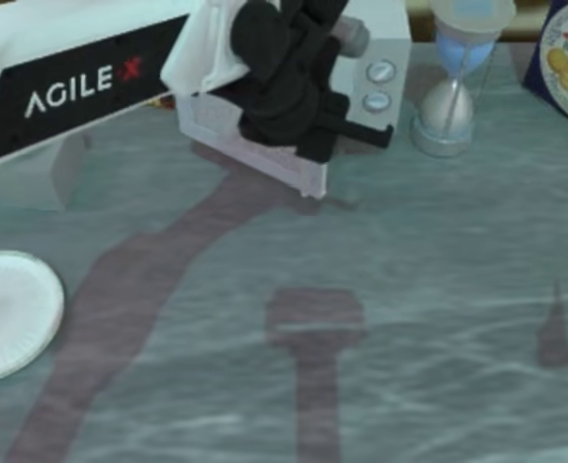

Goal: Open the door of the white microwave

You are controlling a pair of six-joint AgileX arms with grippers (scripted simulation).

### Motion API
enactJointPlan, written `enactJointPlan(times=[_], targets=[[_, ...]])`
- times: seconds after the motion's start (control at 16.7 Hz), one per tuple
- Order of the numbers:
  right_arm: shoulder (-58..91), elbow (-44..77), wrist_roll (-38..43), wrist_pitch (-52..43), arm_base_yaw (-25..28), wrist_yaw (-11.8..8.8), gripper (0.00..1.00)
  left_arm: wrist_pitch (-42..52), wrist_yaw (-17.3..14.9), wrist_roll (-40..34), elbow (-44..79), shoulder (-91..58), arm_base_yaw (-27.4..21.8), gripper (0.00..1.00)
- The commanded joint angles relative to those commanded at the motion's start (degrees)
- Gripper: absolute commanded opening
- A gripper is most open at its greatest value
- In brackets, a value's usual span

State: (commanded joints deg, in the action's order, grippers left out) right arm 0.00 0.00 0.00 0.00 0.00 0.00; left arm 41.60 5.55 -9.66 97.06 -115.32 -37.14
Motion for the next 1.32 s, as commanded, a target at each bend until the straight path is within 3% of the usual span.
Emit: enactJointPlan(times=[1.32], targets=[[0.00, 0.00, 0.00, 0.00, 0.00, 0.00, 1.00, -0.67, -0.84, 1.68, -1.79, 1.09, 0.39, 0.00]])
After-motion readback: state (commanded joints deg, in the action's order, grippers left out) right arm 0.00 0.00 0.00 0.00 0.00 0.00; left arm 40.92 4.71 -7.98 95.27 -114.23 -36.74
